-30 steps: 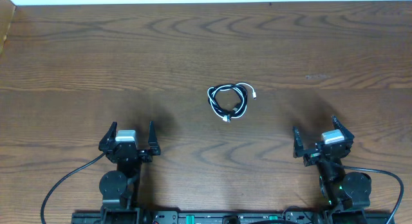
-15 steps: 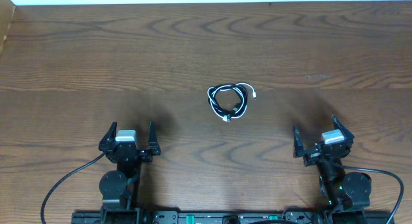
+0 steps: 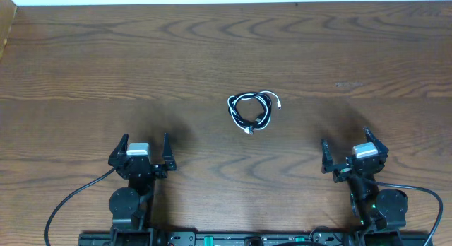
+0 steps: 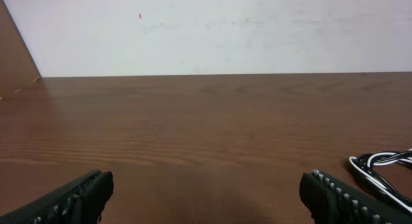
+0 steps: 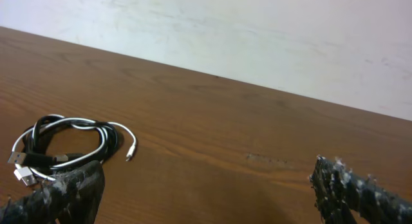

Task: Untangle cables

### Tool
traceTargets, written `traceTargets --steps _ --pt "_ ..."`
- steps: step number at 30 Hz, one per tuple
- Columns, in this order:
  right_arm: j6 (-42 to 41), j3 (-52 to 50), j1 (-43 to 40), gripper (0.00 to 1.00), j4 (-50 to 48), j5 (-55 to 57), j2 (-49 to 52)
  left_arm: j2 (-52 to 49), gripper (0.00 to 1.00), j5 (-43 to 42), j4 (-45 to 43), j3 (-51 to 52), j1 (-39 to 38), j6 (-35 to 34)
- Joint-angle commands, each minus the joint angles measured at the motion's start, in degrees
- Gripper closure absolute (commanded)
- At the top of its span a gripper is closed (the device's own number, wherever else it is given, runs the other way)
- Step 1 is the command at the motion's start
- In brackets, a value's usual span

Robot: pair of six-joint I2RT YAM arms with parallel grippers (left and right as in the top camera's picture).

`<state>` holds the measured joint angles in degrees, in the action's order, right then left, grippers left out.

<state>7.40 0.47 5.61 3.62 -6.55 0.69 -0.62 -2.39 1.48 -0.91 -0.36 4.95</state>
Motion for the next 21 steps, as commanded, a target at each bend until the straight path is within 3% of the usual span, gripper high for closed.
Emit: traceTargets --steps 1,12,19,21 --pt "-0.07 -0.15 0.39 0.01 0.02 0.26 -0.31 -0.13 0.02 1.55 2.58 -0.31 0.28 0.81" --pt "-0.09 1.07 0.39 0.01 0.02 -3.3 -0.31 -7.15 0.02 -4.11 2.62 -5.42 0.31 0.85" --pt "-2.4 3.8 0.39 0.01 0.33 -5.05 0.79 -18.25 0.02 -5.18 6.71 -15.76 0.28 0.85" --pt "-3.08 5.66 0.39 0.01 0.46 -6.03 2.54 -24.15 0.02 -9.25 9.27 -21.46 0.28 0.87"
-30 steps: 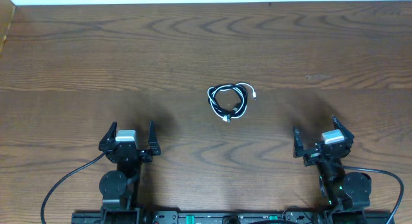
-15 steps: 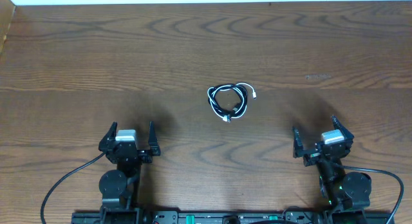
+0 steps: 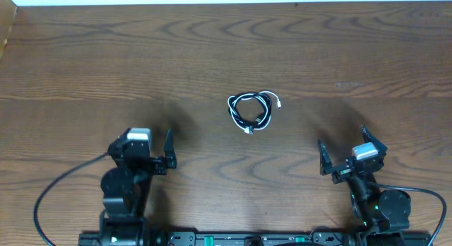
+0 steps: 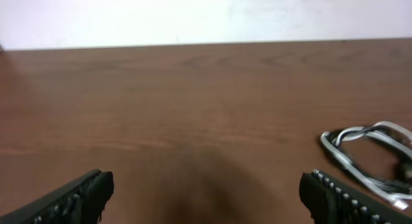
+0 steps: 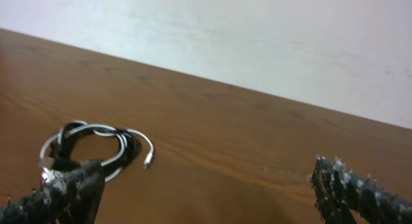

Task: Untangle cables
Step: 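Raise both arms and move grippers toward the cable coil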

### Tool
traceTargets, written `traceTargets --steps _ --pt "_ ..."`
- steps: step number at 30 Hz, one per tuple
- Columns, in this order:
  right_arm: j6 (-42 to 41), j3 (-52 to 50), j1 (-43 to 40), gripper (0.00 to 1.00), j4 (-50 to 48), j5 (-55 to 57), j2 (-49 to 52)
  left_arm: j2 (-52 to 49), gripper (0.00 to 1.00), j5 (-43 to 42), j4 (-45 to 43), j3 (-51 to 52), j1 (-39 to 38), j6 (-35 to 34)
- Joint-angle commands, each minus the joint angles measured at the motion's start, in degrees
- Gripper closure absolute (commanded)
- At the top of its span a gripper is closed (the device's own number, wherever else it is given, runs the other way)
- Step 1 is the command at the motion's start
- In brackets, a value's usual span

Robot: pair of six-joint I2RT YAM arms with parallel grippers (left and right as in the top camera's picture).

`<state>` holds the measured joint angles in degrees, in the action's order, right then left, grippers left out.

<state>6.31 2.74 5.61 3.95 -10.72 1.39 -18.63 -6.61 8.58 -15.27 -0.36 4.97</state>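
A small coil of black and white cables (image 3: 251, 112) lies tangled near the middle of the wooden table, one white plug end sticking out to its right. It shows at the right edge of the left wrist view (image 4: 370, 153) and at the left of the right wrist view (image 5: 93, 147). My left gripper (image 3: 145, 153) stands open at the near left, well short of the coil. My right gripper (image 3: 347, 155) is open at the near right, also apart from it. Nothing is between either pair of fingers.
The brown wooden table (image 3: 106, 55) runs to a white wall at the back. A raised wooden edge shows at the far left corner (image 3: 7, 23). The arms' own black cables trail at the near edge.
My left gripper has turned toward the right, so the coil sits further into its view. The right gripper has shifted slightly left and turned toward the coil. Both stay open; the cables have not moved.
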Motion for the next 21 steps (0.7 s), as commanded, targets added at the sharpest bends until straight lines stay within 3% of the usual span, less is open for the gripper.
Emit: traceTargets --steps 1,7,14,21 --pt "-1.99 4.24 0.39 0.01 0.13 -2.54 2.73 -8.17 0.02 -6.45 3.15 -9.07 0.28 0.85" --pt "-1.97 10.84 0.39 0.01 0.17 -6.69 11.65 -22.43 0.02 -14.01 11.78 -23.47 0.28 0.81" --pt "-1.97 21.99 0.37 0.01 1.2 -12.79 26.6 -37.7 0.02 -15.96 27.67 -43.1 0.28 0.81" --pt "-1.97 39.1 0.35 0.01 12.72 -19.98 45.16 -53.72 0.02 -15.91 45.81 -63.47 -0.46 0.85"
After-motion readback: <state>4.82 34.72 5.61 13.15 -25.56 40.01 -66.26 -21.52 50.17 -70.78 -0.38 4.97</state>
